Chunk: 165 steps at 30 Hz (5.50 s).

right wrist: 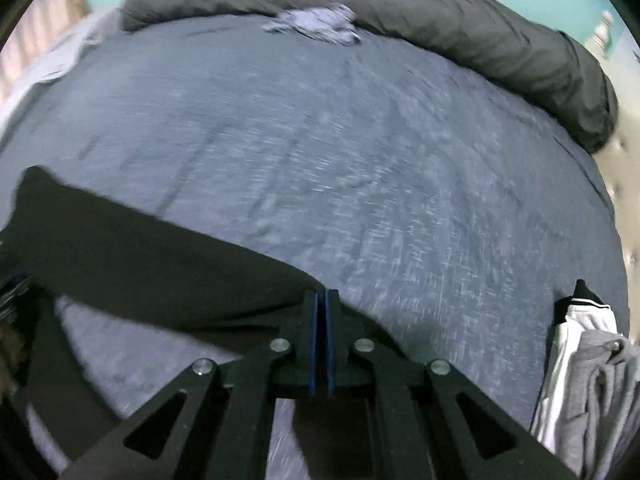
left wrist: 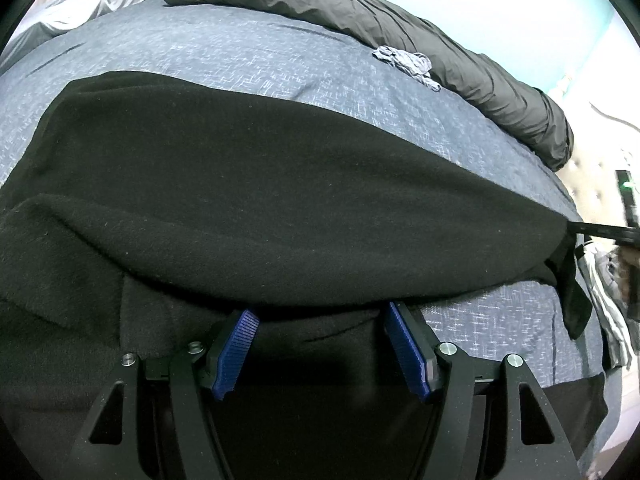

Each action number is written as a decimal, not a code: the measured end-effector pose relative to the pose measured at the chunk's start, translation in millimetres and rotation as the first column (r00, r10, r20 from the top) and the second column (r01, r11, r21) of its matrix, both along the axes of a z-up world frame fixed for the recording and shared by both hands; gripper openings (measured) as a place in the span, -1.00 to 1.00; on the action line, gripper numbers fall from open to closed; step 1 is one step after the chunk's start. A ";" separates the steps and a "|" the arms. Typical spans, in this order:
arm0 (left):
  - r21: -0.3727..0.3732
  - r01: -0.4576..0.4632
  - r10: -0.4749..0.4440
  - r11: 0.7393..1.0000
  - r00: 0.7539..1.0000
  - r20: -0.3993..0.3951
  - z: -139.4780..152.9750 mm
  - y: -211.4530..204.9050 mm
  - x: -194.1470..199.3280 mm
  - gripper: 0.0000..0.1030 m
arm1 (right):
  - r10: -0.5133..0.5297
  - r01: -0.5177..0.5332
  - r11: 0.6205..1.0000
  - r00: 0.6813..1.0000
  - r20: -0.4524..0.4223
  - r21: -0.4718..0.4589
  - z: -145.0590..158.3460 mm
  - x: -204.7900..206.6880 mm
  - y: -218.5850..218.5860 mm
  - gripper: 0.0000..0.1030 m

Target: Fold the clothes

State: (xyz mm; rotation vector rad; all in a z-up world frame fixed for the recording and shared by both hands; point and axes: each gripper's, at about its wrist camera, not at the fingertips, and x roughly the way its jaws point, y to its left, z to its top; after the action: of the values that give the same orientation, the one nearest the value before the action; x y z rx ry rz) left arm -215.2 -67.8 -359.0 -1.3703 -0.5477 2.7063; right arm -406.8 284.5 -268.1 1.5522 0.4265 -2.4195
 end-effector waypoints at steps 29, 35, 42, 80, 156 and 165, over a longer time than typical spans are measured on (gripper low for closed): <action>-0.019 -0.004 0.004 1.000 1.000 0.001 -0.2 2.9 -0.5 0.33 | -0.103 0.102 0.994 0.994 -0.028 -0.031 -69.1 116.2 46.1 -0.07; -0.017 -0.004 0.004 1.000 1.000 0.001 -0.3 2.6 -1.9 0.33 | -0.093 0.092 0.995 0.995 -0.025 -0.021 -74.1 111.3 45.6 -0.74; -0.018 -0.005 0.005 1.000 1.000 0.001 -0.5 3.5 -2.7 0.33 | -0.131 0.126 0.991 0.986 -0.104 -0.053 -38.1 99.3 66.8 -0.92; -0.057 0.003 -0.003 0.998 1.000 0.001 -2.8 8.4 -6.7 0.33 | -0.609 0.571 0.770 0.791 -0.060 -0.284 -33.8 25.7 214.3 0.02; 0.000 -0.154 0.153 0.988 0.985 -0.083 57.2 -97.0 80.7 0.33 | -0.243 0.100 0.758 0.960 -0.136 -0.644 -36.2 213.3 -73.4 0.03; -0.073 -0.140 0.138 0.988 0.990 -0.030 90.5 -148.7 18.4 0.33 | -0.219 0.097 0.735 0.971 -0.100 -0.671 -46.2 205.3 -77.3 0.03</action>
State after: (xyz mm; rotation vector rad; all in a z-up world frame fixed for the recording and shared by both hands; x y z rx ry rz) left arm -196.8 -216.5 -268.5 -1.3620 -0.5653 2.8778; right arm -201.5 207.2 -314.2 1.0864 -0.5344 -2.4259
